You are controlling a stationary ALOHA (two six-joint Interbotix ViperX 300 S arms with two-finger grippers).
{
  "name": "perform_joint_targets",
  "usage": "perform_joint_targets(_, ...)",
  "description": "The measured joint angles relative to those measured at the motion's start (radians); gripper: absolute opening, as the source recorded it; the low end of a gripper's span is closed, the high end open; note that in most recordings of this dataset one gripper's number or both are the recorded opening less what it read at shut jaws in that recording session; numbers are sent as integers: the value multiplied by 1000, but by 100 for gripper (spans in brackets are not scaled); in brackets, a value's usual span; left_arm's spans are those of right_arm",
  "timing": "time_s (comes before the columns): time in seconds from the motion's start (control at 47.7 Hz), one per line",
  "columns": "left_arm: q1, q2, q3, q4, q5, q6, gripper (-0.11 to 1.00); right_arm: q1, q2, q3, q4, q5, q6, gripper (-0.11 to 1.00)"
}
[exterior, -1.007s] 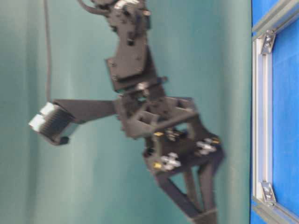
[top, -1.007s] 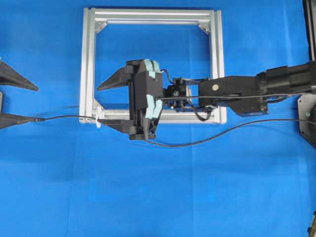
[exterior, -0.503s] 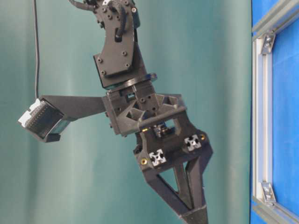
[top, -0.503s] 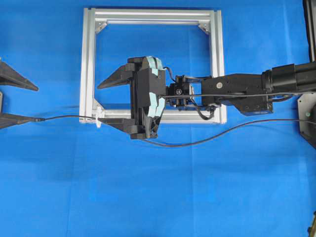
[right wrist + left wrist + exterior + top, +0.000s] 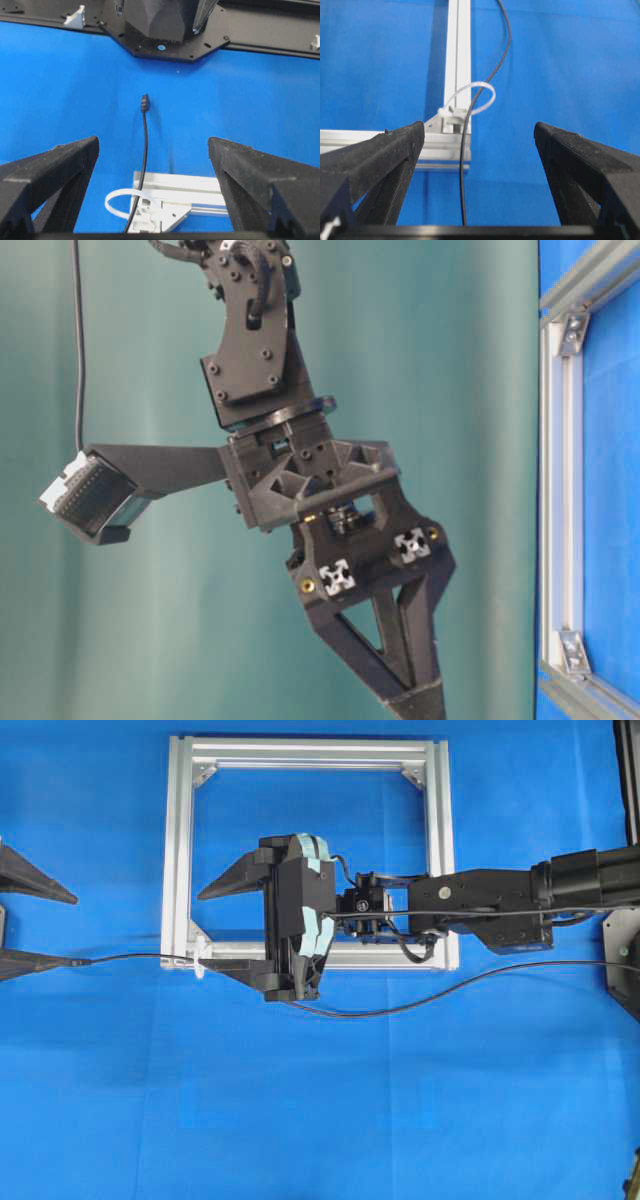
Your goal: Insert the wire through the string loop located on the left side.
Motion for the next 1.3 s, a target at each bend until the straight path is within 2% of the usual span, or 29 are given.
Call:
perform_joint_targets(0.357,0,0,-2,-2,2,0,87,0,0,5,14,0,2,95)
perform_joint_targets(1.3,0,0,-2,0,2,0,87,-2,0,8,14,0,2,95)
